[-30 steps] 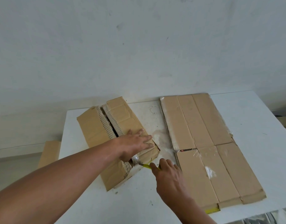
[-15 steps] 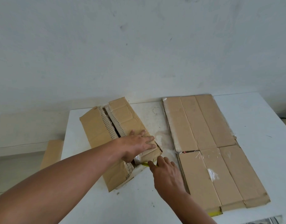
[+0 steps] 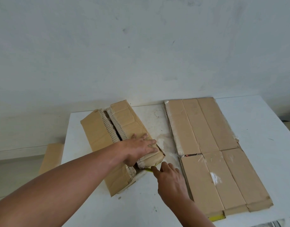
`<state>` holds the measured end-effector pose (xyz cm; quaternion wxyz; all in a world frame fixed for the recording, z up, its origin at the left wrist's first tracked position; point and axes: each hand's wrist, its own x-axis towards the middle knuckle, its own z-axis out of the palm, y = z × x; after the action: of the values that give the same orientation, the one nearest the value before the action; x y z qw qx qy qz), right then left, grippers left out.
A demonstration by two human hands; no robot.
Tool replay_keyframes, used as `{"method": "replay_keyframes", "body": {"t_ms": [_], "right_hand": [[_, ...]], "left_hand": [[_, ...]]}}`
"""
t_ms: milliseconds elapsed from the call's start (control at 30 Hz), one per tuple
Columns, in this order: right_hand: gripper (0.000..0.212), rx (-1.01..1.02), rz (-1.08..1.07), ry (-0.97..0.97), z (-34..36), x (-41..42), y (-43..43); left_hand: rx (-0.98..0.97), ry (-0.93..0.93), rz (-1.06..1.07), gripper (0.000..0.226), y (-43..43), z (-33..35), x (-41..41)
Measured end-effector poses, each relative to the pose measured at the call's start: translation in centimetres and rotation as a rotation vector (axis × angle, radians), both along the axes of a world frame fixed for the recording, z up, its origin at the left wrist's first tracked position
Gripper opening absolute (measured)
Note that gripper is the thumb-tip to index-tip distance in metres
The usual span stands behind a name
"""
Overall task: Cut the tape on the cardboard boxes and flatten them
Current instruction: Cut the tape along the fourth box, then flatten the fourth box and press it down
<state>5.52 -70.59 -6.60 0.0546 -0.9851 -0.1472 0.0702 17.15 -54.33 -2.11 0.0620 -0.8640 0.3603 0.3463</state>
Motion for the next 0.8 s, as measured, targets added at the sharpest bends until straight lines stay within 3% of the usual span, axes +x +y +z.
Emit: {"method": "replay_keyframes", "body": {"t_ms": [100,233,433,533,667,800], "right_hand": [[0.058,0.009,-0.011,-0.043,-0.4,0.3,0.0],[0.055,0.017,-0.03,0.06,-1.0,-0.1,-1.3],[0.021,0.355,-0.434,0.459,-3.5,-2.6,-4.0],[0.008,0.46,-0.656,0.569,-5.8,-3.7,-4.3],[0.005,0.352,-0.665,0.495,-7.2,-3.3,-3.4],[0.009,0.282,-0.636,0.453,-6.4,-1.7,-2.3]], "left_hand": [[-0.001,0.003,-0.003,0.115,0.2,0.2,0.1],[-0.031,0.018,0.012,0.113,0.4,0.2,0.1],[-0.193,0.003,0.146,0.085,1.6,0.4,-0.2],[-0.3,-0.078,0.262,0.067,2.3,0.2,-1.2],[-0.457,-0.222,0.428,0.045,2.8,-0.8,-2.6],[-0.554,-0.38,0.572,0.039,2.5,-2.3,-4.1]]}}
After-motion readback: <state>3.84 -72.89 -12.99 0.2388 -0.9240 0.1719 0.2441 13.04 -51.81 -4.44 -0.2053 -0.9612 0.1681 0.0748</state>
